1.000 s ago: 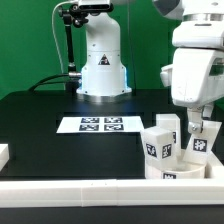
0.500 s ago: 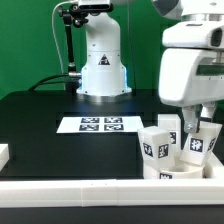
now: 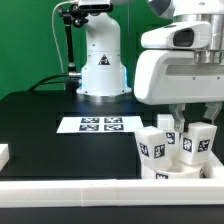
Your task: Assemble stool
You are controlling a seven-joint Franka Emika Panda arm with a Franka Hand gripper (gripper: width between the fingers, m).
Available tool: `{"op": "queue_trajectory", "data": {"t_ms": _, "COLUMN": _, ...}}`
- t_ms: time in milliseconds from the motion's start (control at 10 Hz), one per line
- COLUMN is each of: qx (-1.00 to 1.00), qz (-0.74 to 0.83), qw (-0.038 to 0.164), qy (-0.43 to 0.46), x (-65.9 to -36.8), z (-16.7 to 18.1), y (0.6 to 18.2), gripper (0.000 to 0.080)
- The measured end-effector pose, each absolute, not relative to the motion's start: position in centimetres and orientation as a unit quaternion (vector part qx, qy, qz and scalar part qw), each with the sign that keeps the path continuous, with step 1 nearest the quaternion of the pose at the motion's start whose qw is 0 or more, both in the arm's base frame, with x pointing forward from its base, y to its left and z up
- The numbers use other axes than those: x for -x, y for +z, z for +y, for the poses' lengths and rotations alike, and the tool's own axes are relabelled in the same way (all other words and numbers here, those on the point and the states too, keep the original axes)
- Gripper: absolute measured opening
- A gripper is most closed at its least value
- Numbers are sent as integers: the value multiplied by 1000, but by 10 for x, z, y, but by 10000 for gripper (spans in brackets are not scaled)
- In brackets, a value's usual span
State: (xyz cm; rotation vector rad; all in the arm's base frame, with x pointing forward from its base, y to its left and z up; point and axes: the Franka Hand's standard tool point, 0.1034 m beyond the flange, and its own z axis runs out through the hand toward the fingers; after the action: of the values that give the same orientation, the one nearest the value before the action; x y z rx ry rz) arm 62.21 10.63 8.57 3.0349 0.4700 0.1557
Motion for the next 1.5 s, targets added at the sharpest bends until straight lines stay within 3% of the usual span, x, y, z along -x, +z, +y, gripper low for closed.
{"op": "queue_trajectory", "data": {"t_ms": 500, "qx": -998, "qz": -32, "qw": 20, "qy": 56, "x": -622, "z": 107, "y": 85, "gripper": 340}}
{"op": "queue_trajectory", "data": {"t_ms": 900, "qx": -973, "qz": -221, "qw": -11, "qy": 65, "x": -623, "z": 106, "y": 84, "gripper": 341}}
{"op": "queue_trajectory", "data": {"t_ms": 1500, "qx": -890, "qz": -452, "qw": -39, "qy": 52, "x": -622, "z": 113, "y": 84, "gripper": 341}}
